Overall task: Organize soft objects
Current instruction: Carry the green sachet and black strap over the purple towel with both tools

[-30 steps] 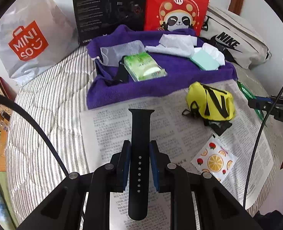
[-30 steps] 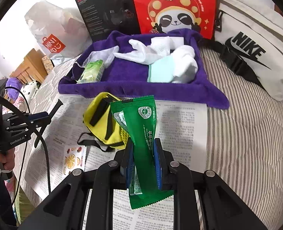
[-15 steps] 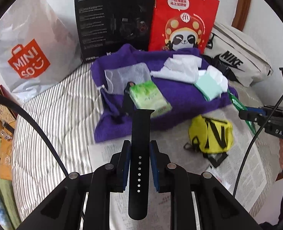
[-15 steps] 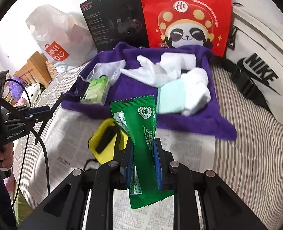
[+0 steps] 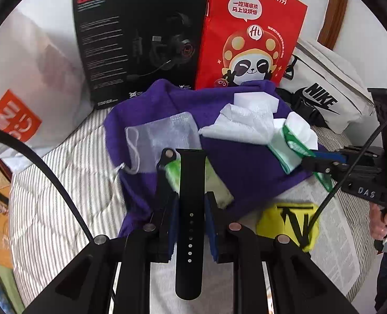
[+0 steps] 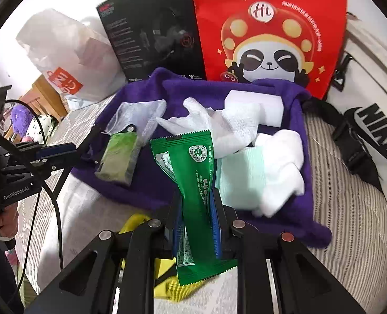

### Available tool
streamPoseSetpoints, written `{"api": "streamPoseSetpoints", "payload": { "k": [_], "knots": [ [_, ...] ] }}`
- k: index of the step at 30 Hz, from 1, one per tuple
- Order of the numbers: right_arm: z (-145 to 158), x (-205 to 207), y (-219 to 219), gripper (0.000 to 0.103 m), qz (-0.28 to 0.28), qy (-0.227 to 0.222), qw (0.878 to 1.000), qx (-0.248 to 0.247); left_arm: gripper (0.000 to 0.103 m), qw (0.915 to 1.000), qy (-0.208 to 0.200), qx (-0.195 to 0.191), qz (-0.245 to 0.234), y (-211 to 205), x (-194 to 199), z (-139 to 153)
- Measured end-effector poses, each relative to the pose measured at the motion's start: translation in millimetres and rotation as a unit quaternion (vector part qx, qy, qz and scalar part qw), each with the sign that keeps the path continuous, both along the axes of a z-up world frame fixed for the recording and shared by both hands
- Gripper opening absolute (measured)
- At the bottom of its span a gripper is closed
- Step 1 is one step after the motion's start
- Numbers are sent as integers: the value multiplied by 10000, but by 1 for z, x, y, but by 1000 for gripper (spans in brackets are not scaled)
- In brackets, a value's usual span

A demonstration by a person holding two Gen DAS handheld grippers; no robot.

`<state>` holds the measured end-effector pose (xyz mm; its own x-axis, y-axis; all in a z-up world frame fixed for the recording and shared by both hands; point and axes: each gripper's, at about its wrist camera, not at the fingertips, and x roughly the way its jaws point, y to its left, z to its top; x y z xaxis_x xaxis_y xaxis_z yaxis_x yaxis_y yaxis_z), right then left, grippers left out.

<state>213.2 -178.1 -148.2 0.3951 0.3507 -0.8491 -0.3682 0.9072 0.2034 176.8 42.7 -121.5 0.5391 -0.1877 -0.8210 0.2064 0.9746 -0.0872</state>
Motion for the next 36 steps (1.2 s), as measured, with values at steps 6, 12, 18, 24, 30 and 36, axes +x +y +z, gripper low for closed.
{"api": "streamPoseSetpoints", "payload": {
  "k": [6,12,18,24,30,36],
  "knots": [
    [-16,22,8,19,44,174,9998,-82,20,9999,56,-71,-88,-6,29,-6],
    [-24,37,14,20,110,230,9996,-151,20,9997,148,-45,-199,-8,60,-16],
    [-35,48,19,20,223,276,9989,-307,20,9991,296,10,-298,-11,83,-33],
    [-43,51,22,21,248,313,9988,-283,20,9988,352,-36,-331,-13,87,-45],
    [-43,48,19,27,336,281,9989,-172,21,9987,380,-64,-339,-11,86,-47],
    [-42,44,15,35,343,261,9991,-58,32,9988,389,32,-290,-10,84,-46]
  ]
}}
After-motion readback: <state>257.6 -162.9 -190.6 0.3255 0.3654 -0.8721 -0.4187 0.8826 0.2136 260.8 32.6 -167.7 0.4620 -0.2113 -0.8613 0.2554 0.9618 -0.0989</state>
